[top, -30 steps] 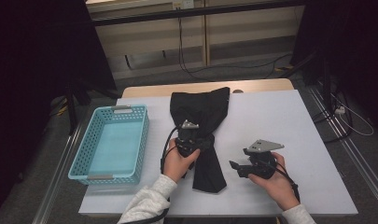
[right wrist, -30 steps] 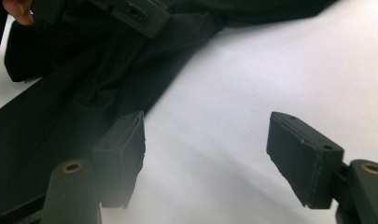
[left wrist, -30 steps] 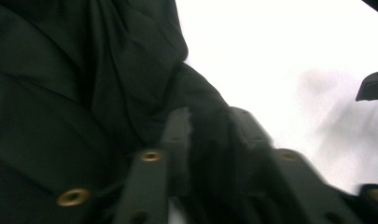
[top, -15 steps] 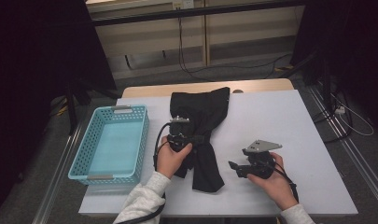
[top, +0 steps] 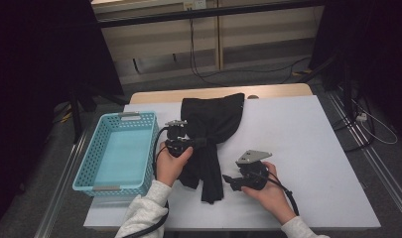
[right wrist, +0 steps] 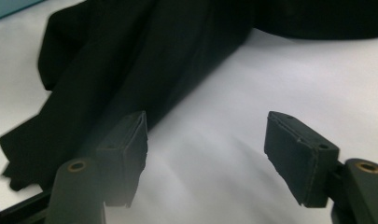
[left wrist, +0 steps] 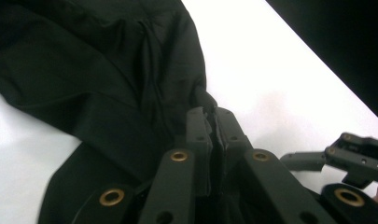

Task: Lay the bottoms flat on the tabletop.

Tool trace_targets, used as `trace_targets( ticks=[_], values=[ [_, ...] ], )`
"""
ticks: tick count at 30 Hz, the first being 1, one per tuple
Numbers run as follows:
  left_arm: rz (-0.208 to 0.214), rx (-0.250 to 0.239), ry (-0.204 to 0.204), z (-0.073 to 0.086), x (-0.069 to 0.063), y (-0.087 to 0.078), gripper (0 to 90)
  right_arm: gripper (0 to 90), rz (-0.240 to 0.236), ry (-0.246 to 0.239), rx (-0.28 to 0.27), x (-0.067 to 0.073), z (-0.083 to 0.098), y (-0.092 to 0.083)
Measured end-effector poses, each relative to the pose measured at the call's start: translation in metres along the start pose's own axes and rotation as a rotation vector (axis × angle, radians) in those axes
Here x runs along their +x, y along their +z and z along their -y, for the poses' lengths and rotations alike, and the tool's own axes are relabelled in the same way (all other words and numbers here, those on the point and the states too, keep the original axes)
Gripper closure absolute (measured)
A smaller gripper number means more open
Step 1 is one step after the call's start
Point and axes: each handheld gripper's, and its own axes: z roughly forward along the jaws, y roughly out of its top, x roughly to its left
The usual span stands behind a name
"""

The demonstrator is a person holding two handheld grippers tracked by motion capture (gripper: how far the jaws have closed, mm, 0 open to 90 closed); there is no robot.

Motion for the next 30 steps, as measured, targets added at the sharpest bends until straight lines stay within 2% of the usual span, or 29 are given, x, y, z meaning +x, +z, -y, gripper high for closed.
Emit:
trace_targets(
  ticks=[6, 13, 19, 24, 26, 28, 30],
  values=[
    [-0.020, -0.007, 0.005, 0.001, 0.002, -0.003, 85.8, 32.0, -0.019, -0.030, 0.024, 0.011, -0.002, 0.012],
    [-0.046, -0.023, -0.017, 0.000, 0.014, -0.011, 85.7, 32.5, -0.031, -0.046, 0.021, 0.017, -0.005, 0.015],
    [-0.079, -0.020, -0.016, 0.001, 0.020, -0.008, 85.5, 31.6, -0.007, -0.033, 0.010, 0.013, -0.007, 0.014],
    [-0.084, -0.017, -0.022, 0.001, 0.022, -0.009, 85.4, 32.3, -0.008, 0.015, -0.027, 0.008, -0.011, 0.012],
    [-0.089, -0.019, -0.015, 0.002, 0.021, -0.008, 85.4, 35.1, 0.001, 0.007, -0.017, 0.007, -0.011, 0.015],
    [-0.089, -0.017, -0.009, 0.002, 0.019, -0.007, 85.3, 39.0, -0.017, -0.003, 0.011, 0.010, -0.010, 0.021],
    [-0.083, -0.011, 0.001, 0.003, 0.017, -0.006, 85.3, 42.3, -0.030, -0.032, 0.029, 0.015, -0.011, 0.027]
  ],
)
